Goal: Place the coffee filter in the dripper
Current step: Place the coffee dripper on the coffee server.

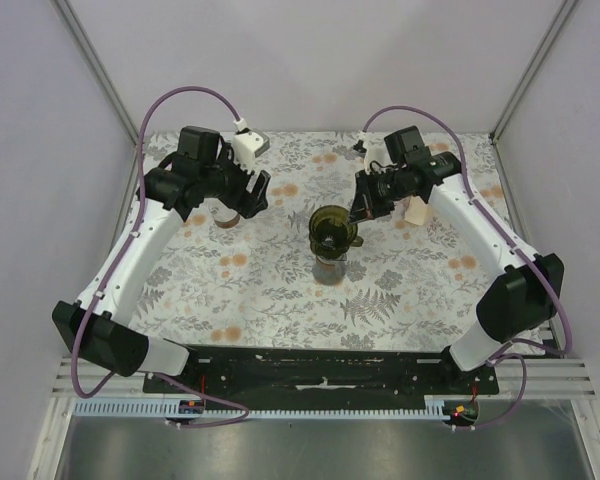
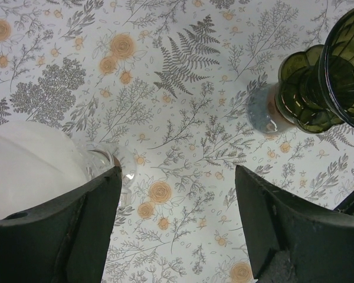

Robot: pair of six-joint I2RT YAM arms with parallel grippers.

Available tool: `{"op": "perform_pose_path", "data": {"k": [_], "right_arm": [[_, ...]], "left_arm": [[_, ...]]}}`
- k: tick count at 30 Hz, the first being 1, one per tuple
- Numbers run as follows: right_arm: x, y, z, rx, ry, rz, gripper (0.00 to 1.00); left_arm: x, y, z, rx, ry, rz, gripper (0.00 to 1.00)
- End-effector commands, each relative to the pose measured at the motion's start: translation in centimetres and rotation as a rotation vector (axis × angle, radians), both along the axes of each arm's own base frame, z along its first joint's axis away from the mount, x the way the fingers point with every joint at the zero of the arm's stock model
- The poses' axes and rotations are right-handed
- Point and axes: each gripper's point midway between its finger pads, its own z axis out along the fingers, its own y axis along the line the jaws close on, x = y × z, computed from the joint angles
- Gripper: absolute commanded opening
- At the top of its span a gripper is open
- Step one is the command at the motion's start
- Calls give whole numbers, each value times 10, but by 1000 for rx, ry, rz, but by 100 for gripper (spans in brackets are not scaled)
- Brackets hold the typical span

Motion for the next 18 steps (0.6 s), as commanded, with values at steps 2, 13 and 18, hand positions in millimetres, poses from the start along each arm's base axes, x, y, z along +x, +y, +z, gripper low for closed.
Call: {"op": "perform_pose_path", "data": {"k": [2, 13, 18], "right_arm": [[-4, 5, 11, 4, -5, 32, 0], [-8, 3, -10, -26, 37, 40, 14], [-5, 5, -8, -17, 31, 50, 21]], "left_arm": [[-2, 1, 14, -47, -26, 17, 83], [-2, 2, 13, -54, -13, 13, 83], [-1, 3, 12, -57, -7, 15, 83]]}}
